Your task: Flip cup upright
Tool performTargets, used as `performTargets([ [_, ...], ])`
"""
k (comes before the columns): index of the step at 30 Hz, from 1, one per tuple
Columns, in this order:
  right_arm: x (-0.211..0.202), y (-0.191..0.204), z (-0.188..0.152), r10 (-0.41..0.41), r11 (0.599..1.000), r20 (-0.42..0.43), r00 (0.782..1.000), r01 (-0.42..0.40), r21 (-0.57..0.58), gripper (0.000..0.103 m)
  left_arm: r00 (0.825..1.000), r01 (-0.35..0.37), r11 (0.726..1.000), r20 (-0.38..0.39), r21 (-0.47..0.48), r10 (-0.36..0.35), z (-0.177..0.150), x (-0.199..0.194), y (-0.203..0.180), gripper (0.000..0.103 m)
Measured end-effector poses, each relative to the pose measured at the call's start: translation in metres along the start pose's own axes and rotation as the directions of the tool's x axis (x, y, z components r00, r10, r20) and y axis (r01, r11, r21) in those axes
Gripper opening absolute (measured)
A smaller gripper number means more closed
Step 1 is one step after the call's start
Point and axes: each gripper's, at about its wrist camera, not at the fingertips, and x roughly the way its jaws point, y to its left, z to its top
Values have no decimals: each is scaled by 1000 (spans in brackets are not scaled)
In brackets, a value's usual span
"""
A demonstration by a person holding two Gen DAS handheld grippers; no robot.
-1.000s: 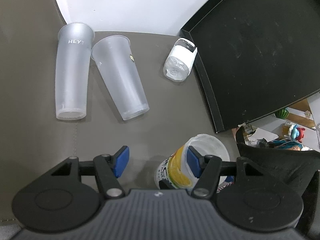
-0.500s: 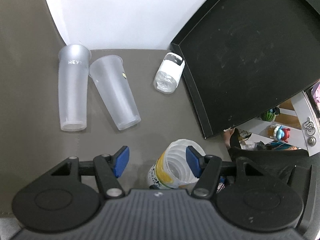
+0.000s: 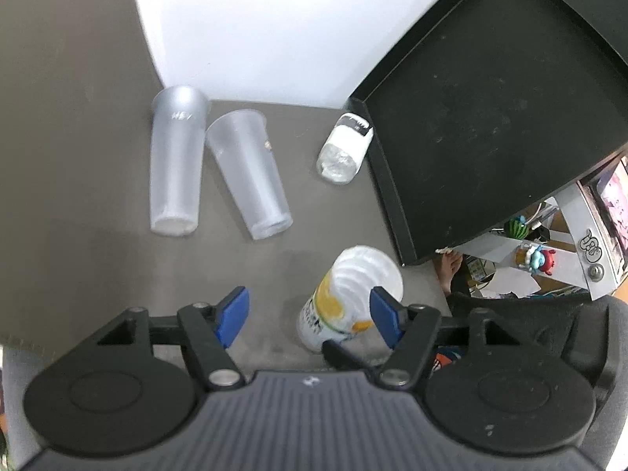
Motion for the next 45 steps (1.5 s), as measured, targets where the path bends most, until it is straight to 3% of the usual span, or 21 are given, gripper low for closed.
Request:
performTargets([
  [8,-23,-10,-2,38,996,17,999,-39,81,99,999,-1,1000,46,18,1,-5,-30,-10,73],
  [29,-91,-13,-19,33,990,54,998,-40,134,103,990,-72,997,121,32,68,-43,-86,-3,88],
  [45,-163,-7,-34,7,996,113,994,-16,83,103,982,-73,996,180,41,65,-85,-122,-21,90],
])
